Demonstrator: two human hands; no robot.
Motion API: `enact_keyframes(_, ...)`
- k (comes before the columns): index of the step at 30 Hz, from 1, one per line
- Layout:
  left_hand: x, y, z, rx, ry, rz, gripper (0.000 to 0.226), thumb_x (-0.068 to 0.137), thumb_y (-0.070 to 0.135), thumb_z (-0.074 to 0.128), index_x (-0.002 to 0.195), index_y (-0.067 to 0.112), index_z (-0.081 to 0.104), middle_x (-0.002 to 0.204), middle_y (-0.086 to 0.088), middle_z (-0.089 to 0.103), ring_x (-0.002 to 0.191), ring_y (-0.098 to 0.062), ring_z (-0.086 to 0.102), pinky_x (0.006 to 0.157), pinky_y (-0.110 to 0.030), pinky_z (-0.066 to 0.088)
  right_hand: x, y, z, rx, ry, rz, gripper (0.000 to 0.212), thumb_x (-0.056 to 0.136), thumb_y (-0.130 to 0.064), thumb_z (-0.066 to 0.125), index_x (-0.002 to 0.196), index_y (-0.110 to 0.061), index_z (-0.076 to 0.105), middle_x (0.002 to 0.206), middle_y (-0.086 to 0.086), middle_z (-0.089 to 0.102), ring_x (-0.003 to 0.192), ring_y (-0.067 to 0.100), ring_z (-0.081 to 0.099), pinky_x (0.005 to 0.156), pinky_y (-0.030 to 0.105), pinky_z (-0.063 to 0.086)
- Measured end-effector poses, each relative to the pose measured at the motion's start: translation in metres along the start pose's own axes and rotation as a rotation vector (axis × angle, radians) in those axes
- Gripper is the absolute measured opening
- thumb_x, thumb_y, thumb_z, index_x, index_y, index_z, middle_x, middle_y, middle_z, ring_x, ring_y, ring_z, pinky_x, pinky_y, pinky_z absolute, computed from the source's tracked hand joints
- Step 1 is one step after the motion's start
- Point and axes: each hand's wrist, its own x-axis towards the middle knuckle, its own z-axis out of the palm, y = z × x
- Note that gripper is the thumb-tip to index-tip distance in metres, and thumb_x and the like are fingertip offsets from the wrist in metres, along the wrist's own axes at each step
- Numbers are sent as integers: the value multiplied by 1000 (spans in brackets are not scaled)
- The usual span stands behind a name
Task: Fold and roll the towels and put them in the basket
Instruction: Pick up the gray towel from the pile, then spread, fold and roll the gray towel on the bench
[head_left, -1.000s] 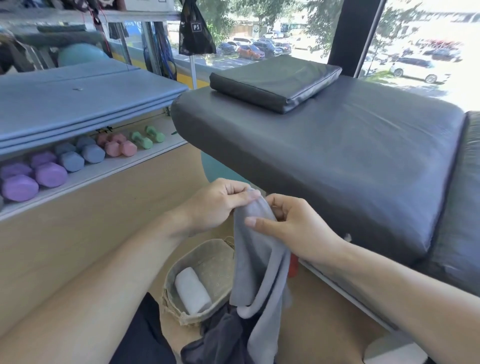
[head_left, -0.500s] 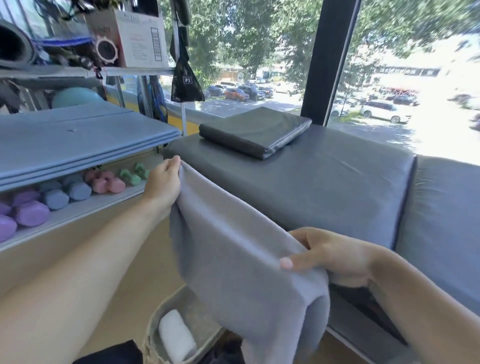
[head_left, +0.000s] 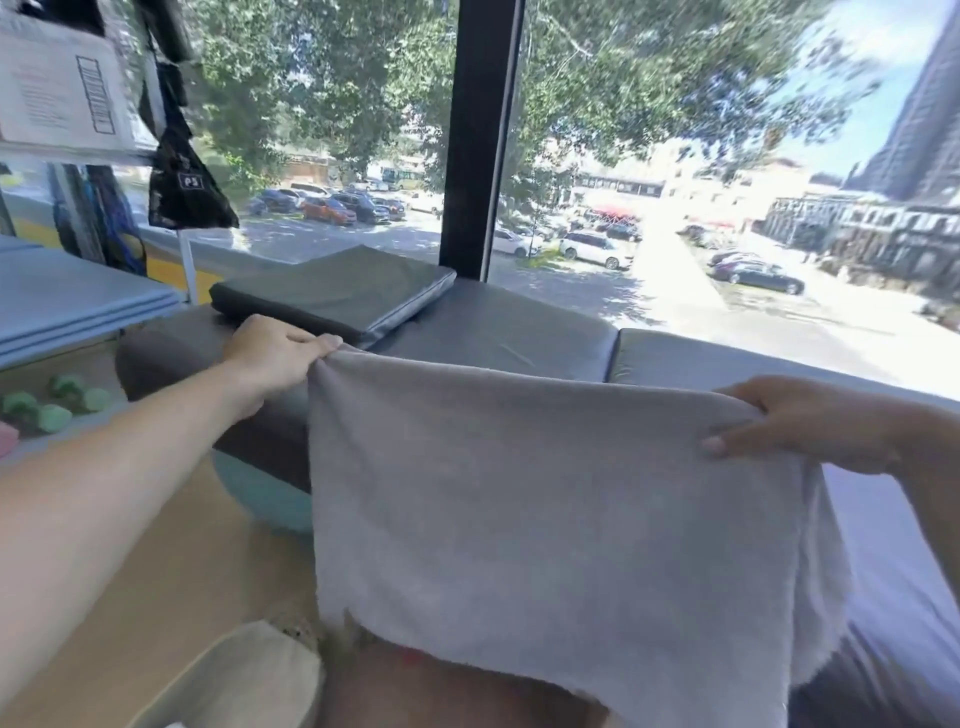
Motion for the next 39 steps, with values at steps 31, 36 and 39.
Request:
enact_keyframes(31, 56, 28, 179, 645, -186, 391, 72, 94, 61, 51, 154, 23, 37, 161, -1, 36, 149, -25, 30, 121, -46, 20, 63, 151, -89, -93, 324, 579, 85, 45, -81, 83, 96, -12, 80, 93, 9, 67, 78, 27, 52, 65, 34, 39)
enact_keyframes(36, -33, 96, 191, 207, -293, 960, 51, 86, 45, 70, 131, 23, 62, 132, -1, 65, 129, -23, 54, 111, -39, 39, 52, 150, -95, -66, 212, 631, 46, 62, -46, 92, 98, -20, 80, 104, 4, 70, 86, 22, 55, 71, 31, 40)
enact_keyframes(39, -143, 136, 202, 87, -711, 1324, 65, 76, 62, 77, 130, 26, 64, 133, 7, 64, 131, -14, 51, 114, -33, 37, 60, 158, -90, 30, 391, 582, 37, 73, -33, 89, 96, -8, 74, 91, 13, 59, 69, 20, 46, 54, 26, 34)
